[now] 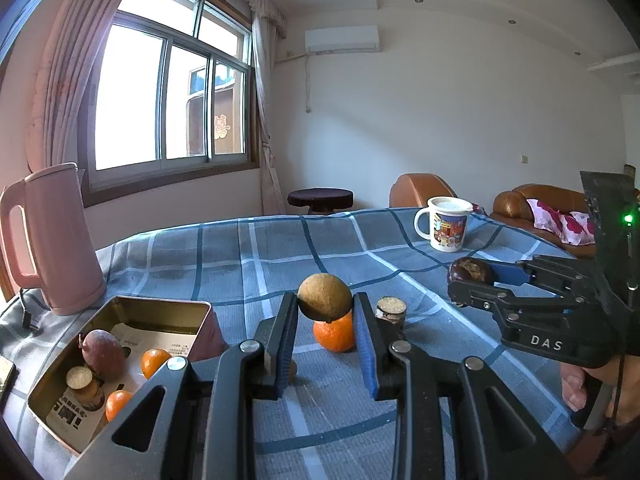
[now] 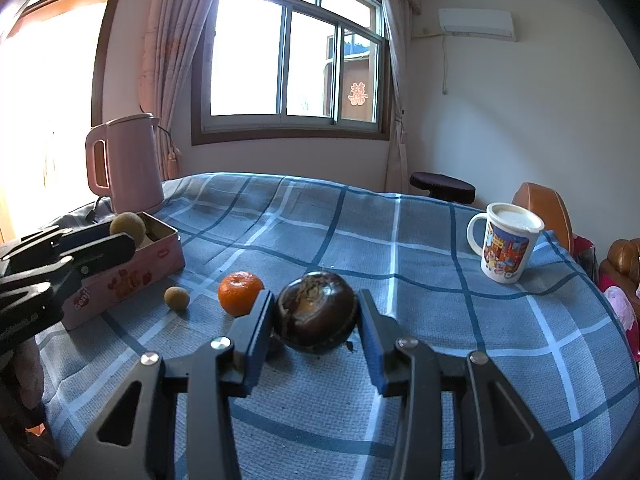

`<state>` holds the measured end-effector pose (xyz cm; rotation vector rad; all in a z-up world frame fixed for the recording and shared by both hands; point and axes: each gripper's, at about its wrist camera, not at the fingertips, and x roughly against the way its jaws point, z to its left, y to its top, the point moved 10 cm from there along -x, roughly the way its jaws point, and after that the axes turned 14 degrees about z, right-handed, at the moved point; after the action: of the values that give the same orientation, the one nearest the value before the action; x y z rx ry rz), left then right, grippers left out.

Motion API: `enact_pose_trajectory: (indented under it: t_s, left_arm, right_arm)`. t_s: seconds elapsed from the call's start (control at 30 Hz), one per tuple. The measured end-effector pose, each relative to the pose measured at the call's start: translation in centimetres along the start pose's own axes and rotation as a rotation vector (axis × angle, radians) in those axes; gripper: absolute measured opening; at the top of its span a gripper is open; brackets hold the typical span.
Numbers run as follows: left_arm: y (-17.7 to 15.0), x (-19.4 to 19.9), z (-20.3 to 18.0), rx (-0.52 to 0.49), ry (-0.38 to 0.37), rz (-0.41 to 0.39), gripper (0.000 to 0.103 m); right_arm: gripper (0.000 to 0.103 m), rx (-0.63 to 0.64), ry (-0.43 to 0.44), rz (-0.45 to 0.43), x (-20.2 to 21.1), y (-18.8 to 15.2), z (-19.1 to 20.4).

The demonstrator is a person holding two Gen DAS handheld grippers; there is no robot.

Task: Organize fruits
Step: 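Lift and carry the dark brown fruit and tan fruit toward the tin with both tools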

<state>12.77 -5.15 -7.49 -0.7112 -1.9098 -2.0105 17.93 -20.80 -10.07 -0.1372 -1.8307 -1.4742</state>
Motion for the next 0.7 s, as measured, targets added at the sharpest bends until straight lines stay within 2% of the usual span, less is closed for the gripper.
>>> enact_pose_trajectory:
  t_s: [0.7]
  left_arm:
    - [0.6,-0.5,0.6,0.021,0.007,-0.017,0.03]
  right_arm:
    - [0.044,-0.001,-0.002,-0.059,1.1,0.4,-0.1]
